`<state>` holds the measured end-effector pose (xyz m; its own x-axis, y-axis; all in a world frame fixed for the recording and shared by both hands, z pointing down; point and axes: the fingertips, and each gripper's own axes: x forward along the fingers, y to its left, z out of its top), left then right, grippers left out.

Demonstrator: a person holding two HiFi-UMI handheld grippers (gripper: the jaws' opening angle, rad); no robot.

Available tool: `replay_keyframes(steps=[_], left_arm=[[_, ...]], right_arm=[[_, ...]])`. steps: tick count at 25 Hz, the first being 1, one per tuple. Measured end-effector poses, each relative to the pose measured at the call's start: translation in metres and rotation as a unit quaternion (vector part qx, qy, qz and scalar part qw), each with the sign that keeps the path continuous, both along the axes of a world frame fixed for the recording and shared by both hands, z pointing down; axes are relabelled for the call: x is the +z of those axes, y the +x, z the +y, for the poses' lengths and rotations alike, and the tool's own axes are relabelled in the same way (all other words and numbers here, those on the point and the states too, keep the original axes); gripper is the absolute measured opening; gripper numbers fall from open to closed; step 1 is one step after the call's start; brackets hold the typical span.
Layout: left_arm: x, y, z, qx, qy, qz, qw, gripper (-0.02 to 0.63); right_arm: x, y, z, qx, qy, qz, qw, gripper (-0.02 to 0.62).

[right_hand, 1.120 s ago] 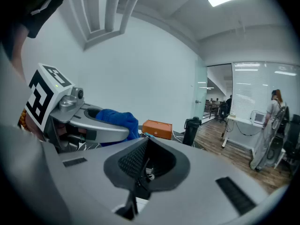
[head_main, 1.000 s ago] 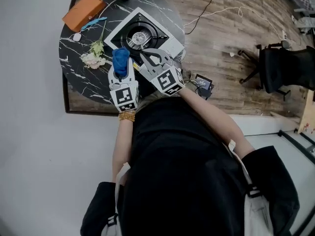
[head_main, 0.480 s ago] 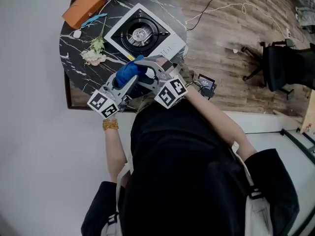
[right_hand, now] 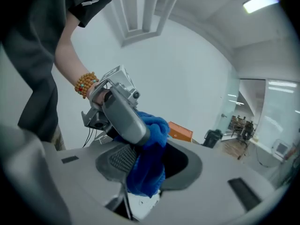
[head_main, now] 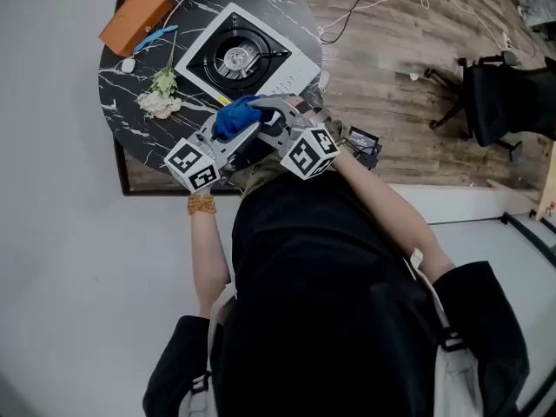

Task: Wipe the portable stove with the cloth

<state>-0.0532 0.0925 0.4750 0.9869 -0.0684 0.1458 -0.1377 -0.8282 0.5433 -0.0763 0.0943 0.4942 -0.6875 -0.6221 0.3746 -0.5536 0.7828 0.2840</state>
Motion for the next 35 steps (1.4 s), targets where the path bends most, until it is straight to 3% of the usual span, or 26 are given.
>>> replay_keyframes(steps=[2,5,8,11,13,16,19,27,32,35], left_arm=[[0.005,0.005,-0.009,-0.028,0.002,0.003,0.9996,0.191],[0.028,-0.006,-0.024,-0.090,0.014,-0.044,0.9948,0.192],[0.065,-0.025,-0.034,-0.145,0.024,-0.133,0.9802,0.191],[0.103,-0.047,-0.037,-0.196,0.003,-0.198,0.9604,0.192],[0.125,-0.060,-0.037,-0.230,-0.032,-0.217,0.9482,0.192],[0.150,-0.068,-0.035,-0.251,-0.077,-0.236,0.9358,0.192],[0.164,-0.058,-0.026,-0.221,-0.082,-0.254,0.9380,0.191],[0.165,-0.052,-0.024,-0.225,-0.078,-0.251,0.9383,0.190],[0.164,-0.052,-0.027,-0.230,-0.085,-0.244,0.9383,0.190],[0.162,-0.054,-0.029,-0.239,-0.109,-0.222,0.9391,0.190]], right_arm=[[0.010,0.029,-0.006,0.052,-0.023,-0.020,0.998,0.066],[0.034,0.093,-0.022,0.164,-0.070,-0.034,0.983,0.061],[0.076,0.164,-0.037,0.274,-0.117,0.022,0.954,0.060],[0.113,0.201,-0.046,0.322,-0.168,0.079,0.928,0.060],[0.130,0.202,-0.052,0.320,-0.188,0.096,0.924,0.060],[0.143,0.186,-0.060,0.290,-0.184,0.130,0.930,0.057],[0.145,0.180,-0.060,0.276,-0.162,0.167,0.933,0.052],[0.146,0.142,-0.037,0.248,-0.136,0.174,0.943,0.048],[0.145,0.097,-0.023,0.179,-0.125,0.179,0.959,0.048],[0.146,0.071,-0.011,0.133,-0.117,0.181,0.967,0.048]])
